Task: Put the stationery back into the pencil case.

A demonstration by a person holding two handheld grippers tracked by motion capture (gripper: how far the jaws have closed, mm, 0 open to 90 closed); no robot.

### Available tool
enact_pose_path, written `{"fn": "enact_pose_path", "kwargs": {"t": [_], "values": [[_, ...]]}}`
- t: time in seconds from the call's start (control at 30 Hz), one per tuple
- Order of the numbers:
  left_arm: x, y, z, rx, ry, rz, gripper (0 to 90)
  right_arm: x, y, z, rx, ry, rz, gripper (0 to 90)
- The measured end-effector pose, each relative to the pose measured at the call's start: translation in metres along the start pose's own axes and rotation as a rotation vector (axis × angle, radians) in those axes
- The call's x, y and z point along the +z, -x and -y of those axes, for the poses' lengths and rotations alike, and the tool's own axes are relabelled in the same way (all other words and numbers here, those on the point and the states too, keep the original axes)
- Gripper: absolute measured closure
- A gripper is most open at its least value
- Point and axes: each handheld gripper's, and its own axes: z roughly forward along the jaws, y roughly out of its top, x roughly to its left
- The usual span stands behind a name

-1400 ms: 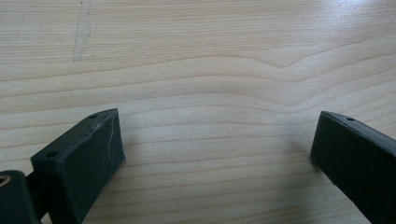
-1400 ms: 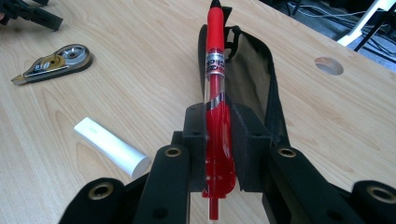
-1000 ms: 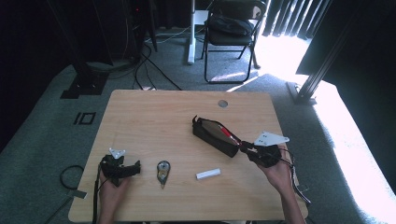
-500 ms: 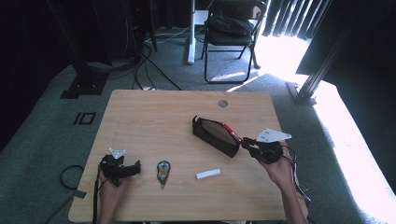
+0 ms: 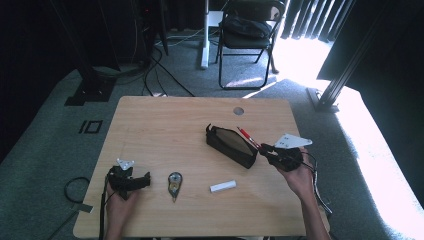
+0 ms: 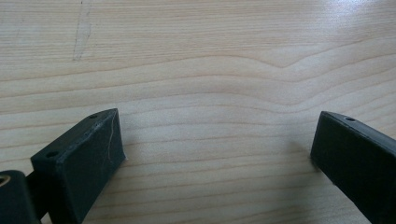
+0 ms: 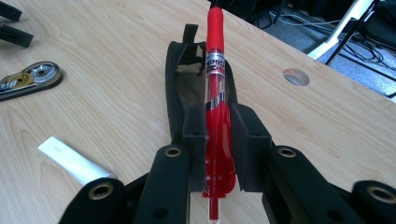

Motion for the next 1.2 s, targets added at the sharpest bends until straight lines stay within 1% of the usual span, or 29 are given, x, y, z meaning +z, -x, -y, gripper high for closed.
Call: {"fn": "enact_pose_path", "kwargs": {"t": [0.67,1.2], "values": [[0.0,0.0,0.0,0.0,0.0,0.0,2.6,0.011,0.009,-0.004,0.008,-0.002,0.007,76.5],[0.0,0.0,0.0,0.0,0.0,0.0,2.5,0.021,0.009,-0.006,0.008,-0.011,0.002,76.5]]}}
